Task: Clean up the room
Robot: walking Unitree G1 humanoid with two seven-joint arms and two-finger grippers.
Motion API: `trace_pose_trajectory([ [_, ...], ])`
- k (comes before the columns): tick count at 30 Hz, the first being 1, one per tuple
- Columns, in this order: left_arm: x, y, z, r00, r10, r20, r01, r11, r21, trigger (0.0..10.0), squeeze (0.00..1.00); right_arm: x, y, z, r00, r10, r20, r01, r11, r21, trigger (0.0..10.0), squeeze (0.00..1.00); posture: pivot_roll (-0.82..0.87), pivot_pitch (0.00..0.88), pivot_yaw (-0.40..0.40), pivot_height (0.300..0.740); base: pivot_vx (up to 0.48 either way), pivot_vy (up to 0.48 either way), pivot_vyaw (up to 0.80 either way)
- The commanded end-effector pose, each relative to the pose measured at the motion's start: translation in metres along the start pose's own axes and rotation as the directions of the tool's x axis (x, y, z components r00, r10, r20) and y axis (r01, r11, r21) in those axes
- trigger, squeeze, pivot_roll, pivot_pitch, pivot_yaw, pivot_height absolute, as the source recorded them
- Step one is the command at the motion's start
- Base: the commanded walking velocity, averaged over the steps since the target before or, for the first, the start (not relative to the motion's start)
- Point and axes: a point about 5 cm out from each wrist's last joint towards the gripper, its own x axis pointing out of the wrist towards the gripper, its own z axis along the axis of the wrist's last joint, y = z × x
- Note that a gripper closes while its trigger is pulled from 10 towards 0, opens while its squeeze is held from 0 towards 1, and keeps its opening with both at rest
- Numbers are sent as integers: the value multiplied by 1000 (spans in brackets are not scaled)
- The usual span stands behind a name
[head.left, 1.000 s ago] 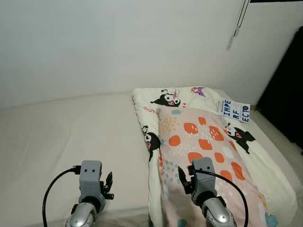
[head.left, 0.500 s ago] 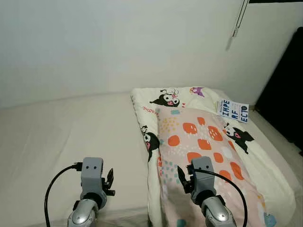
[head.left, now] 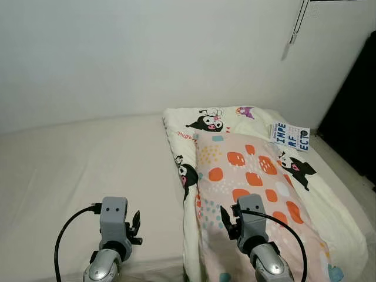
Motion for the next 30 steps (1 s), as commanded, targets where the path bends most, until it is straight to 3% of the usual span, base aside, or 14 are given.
trace_pose_trajectory([
  [1, -5, 3, -6, 1000, 16, -23, -16, 1000, -5, 10000, 0, -1, -1, -5, 1000, -16, -11, 16, 1000, -5, 10000, 0, -38, 147, 13, 740, 0, 0, 0],
  [14, -5, 1, -5, 1000, 5, -17, -5, 1000, -8, 10000, 0, -4, -2, -7, 1000, -9, -14, 8, 1000, -7, 10000, 0, -38, 150, 17, 740, 0, 0, 0],
  [30, -6, -1, -4, 1000, 6, -20, -7, 1000, -5, 10000, 0, -4, -2, -7, 1000, -9, -16, 8, 1000, -9, 10000, 0, -38, 152, 15, 740, 0, -421, 0],
])
